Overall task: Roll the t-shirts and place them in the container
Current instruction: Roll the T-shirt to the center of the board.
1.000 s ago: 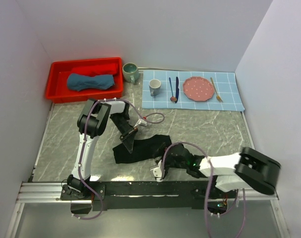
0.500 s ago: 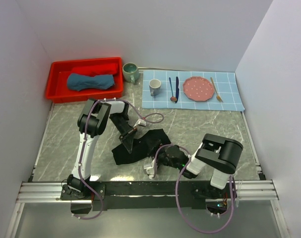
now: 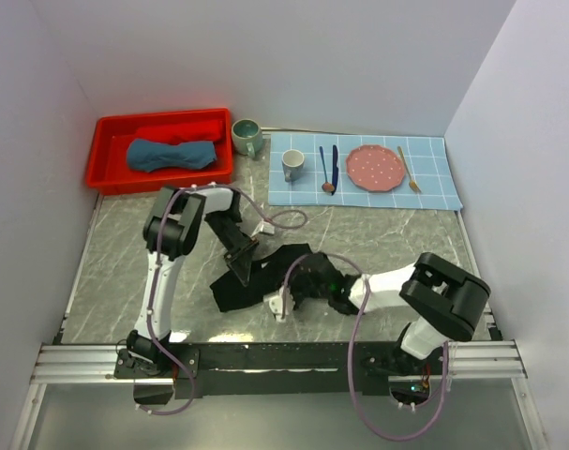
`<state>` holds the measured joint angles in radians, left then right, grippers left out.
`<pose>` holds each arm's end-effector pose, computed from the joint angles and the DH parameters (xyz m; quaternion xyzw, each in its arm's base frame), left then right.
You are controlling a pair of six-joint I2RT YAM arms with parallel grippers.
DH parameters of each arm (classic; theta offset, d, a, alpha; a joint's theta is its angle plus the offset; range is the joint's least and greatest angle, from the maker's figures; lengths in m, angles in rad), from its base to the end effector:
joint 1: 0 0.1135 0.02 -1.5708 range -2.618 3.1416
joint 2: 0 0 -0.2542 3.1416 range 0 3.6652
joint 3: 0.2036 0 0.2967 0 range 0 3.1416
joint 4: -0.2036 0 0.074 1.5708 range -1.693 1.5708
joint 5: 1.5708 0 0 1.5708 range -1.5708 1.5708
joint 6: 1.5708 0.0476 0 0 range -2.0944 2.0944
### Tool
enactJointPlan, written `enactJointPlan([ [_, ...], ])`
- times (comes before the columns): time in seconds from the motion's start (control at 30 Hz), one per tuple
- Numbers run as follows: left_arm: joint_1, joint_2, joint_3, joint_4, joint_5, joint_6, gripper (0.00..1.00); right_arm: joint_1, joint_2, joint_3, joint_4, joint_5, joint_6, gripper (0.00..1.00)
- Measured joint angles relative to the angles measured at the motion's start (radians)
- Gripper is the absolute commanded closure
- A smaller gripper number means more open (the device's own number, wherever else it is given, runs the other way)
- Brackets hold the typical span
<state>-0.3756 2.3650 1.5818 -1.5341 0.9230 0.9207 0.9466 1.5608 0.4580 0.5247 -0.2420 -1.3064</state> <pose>0.3394 -0.1746 0.0538 -0.3739 -0.7627 0.4872 0.2028 0.1677 0.2523 0.0697 -0.8129 0.3233 0.0198 0.4841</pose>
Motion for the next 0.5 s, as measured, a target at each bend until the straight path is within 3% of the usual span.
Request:
enactJointPlan([
  [0.1,0.053,-0.174,-0.064,0.155,-0.034,-0.075,0.41,-0.067,-0.012,0.102,-0.176,-0.095,0.032,0.67],
  [0.13,0.075,-0.248,-0.082,0.219,-0.048,-0.100,0.35,-0.085,-0.012,0.132,-0.227,-0.121,0.040,0.67],
  [0.3,0.153,-0.789,-0.304,0.619,-0.147,-0.230,0.25,-0.140,-0.004,0.248,-0.459,-0.214,0.066,0.68],
  [0.43,0.005,-1.191,-0.621,0.834,-0.263,-0.244,0.23,-0.145,0.034,0.320,-0.563,-0.245,0.090,0.69],
  [0.5,-0.090,-1.270,-0.735,0.901,-0.309,-0.256,0.23,-0.146,0.047,0.338,-0.588,-0.253,0.101,0.69],
])
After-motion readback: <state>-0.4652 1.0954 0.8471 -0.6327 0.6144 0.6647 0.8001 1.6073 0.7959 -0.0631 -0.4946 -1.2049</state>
